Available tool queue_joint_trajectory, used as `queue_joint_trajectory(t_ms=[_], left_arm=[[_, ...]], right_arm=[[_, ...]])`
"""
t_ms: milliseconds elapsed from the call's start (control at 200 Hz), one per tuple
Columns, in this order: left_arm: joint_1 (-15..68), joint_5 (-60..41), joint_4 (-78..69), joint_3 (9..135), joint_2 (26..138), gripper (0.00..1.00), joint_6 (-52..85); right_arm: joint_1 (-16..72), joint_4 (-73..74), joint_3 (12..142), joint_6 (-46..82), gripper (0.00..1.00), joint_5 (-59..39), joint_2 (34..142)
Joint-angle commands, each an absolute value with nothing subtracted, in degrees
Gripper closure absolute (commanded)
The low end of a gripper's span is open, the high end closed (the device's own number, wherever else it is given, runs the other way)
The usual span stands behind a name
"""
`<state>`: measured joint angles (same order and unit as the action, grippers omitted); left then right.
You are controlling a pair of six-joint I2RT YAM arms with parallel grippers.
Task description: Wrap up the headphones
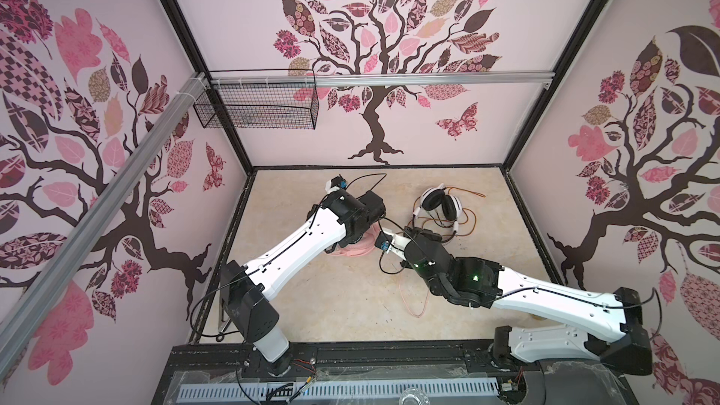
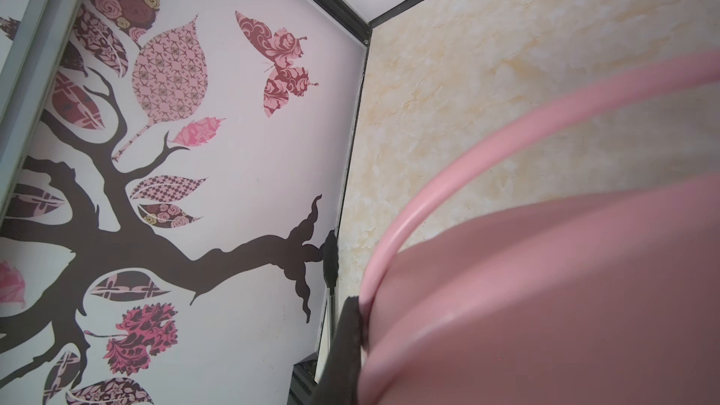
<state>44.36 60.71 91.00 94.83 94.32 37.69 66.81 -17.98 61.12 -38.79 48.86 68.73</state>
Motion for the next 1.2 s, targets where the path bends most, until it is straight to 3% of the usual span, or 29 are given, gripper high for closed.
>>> queue_joint_trajectory(t_ms=[0, 230, 400, 700, 1135, 1195], left_arm=[[44.3, 65.56, 90.62, 93.9, 90.9, 1.0, 39.39], [44.56, 58.19, 83.2, 90.61, 86.49, 1.0, 31.51], [45.09, 46.29, 73.54, 84.82, 79.72, 1.0, 21.26], [50.33, 37.67, 70.96, 81.85, 77.86, 1.0, 18.37], [52.29, 25.75, 68.22, 80.15, 73.68, 1.0, 17.49], [52.29, 22.62, 67.23, 79.7, 72.76, 1.0, 17.57]], right_arm=[[66.45, -13.62, 62.68, -42.45, 1.0, 52.54, 65.68], [63.19, -12.73, 62.85, -39.06, 1.0, 44.72, 64.4], [60.33, -9.54, 60.45, -40.8, 1.0, 30.78, 61.57], [58.55, -5.7, 59.9, -41.55, 1.0, 9.05, 60.61], [51.03, -6.81, 64.99, -33.95, 1.0, -1.97, 68.67], [50.35, -7.76, 65.66, -33.05, 0.93, -3.83, 69.71]])
